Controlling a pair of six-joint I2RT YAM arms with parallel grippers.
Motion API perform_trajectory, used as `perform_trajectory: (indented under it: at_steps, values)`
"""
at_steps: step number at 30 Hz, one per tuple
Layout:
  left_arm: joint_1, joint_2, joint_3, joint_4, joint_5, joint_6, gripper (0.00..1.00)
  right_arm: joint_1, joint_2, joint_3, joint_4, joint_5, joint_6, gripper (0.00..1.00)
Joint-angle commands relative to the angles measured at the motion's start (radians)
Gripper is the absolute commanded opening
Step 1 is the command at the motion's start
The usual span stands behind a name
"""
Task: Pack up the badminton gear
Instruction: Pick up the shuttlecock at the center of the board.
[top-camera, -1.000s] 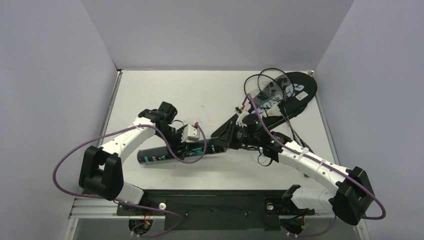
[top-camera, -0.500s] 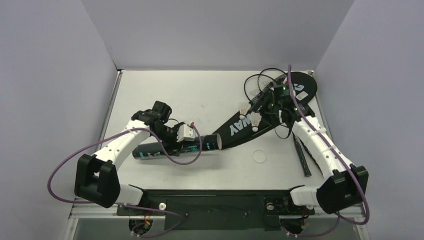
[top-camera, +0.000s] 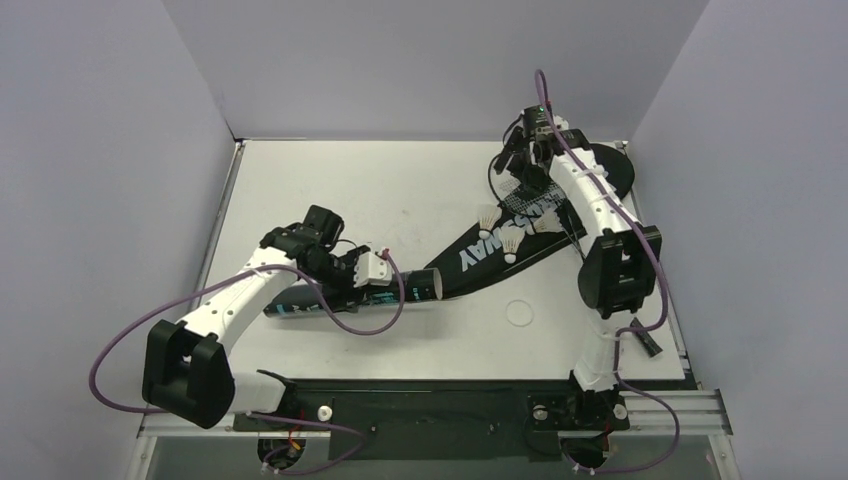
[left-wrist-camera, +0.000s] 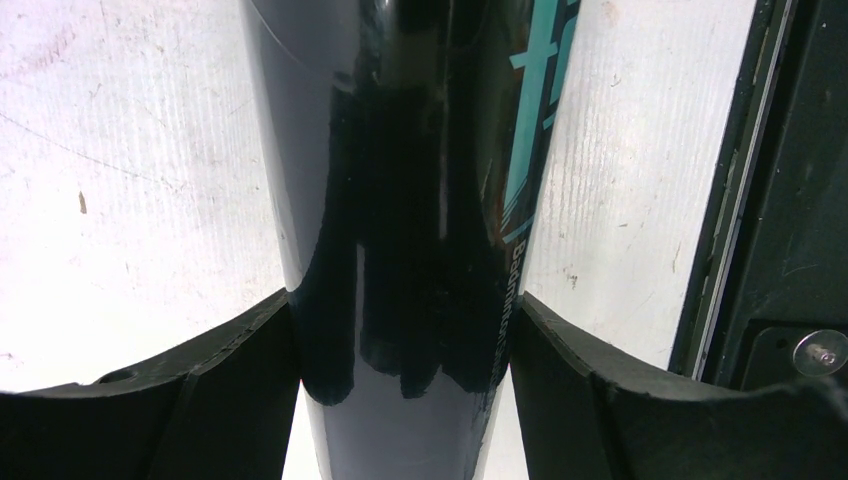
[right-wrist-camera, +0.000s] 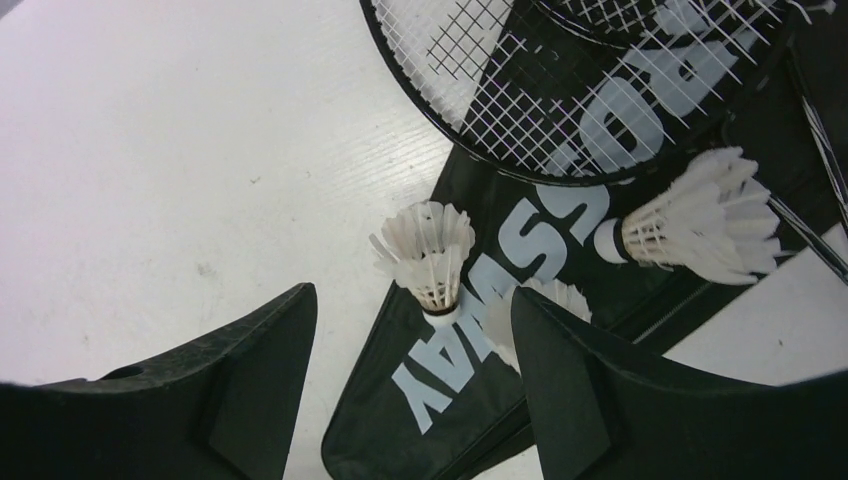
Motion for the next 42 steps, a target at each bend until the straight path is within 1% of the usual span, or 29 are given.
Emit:
perform_trajectory:
  at_steps: [1, 3, 4, 6, 7, 11, 14, 17, 18, 20, 25, 28, 33, 42]
  values:
    - [-0.012, -0.049, -0.016, 0.046, -0.025, -0.046, 0.25, 0.006, 0.103, 0.123, -0.055, -0.060, -0.104, 0.66]
    - [-0.015, -0.052, -0.024, 0.062, -0.044, -0.079, 0.23, 0.010, 0.143, 0.152, -0.039, -0.086, -0.138, 0.66]
    - [-0.017, -0.054, -0.027, 0.070, -0.048, -0.090, 0.20, 0.013, 0.154, 0.160, -0.027, -0.093, -0.161, 0.66]
    - [-0.021, -0.056, -0.027, 0.087, -0.064, -0.142, 0.19, 0.019, 0.186, 0.183, -0.014, -0.119, -0.192, 0.66]
    - [-0.024, -0.056, -0.026, 0.091, -0.076, -0.182, 0.19, 0.019, 0.205, 0.191, -0.009, -0.144, -0.202, 0.66]
    - [-0.038, -0.055, -0.015, 0.087, -0.086, -0.257, 0.19, 0.024, 0.254, 0.196, 0.021, -0.195, -0.212, 0.66]
    - [-0.051, -0.067, -0.020, 0.099, -0.092, -0.281, 0.19, 0.025, 0.272, 0.177, 0.039, -0.227, -0.213, 0.66]
    - [-0.066, -0.059, -0.019, 0.120, -0.150, -0.301, 0.19, 0.026, 0.280, 0.149, 0.053, -0.240, -0.213, 0.63]
    - [-0.070, -0.047, -0.011, 0.119, -0.160, -0.303, 0.19, 0.027, 0.279, 0.124, 0.058, -0.242, -0.213, 0.60]
    - [-0.071, -0.029, 0.005, 0.114, -0.180, -0.310, 0.19, 0.029, 0.257, 0.078, 0.084, -0.248, -0.212, 0.58]
    - [-0.072, -0.014, 0.013, 0.129, -0.180, -0.322, 0.19, 0.037, 0.230, 0.009, 0.116, -0.250, -0.219, 0.57]
    - [-0.072, -0.020, 0.012, 0.134, -0.186, -0.327, 0.19, 0.038, 0.215, -0.024, 0.125, -0.257, -0.218, 0.54]
    - [-0.072, -0.040, -0.015, 0.165, -0.209, -0.315, 0.19, 0.051, 0.165, -0.094, 0.135, -0.253, -0.224, 0.46]
    - [-0.073, -0.006, -0.014, 0.180, -0.198, -0.341, 0.19, 0.091, 0.060, -0.220, 0.168, -0.241, -0.231, 0.37]
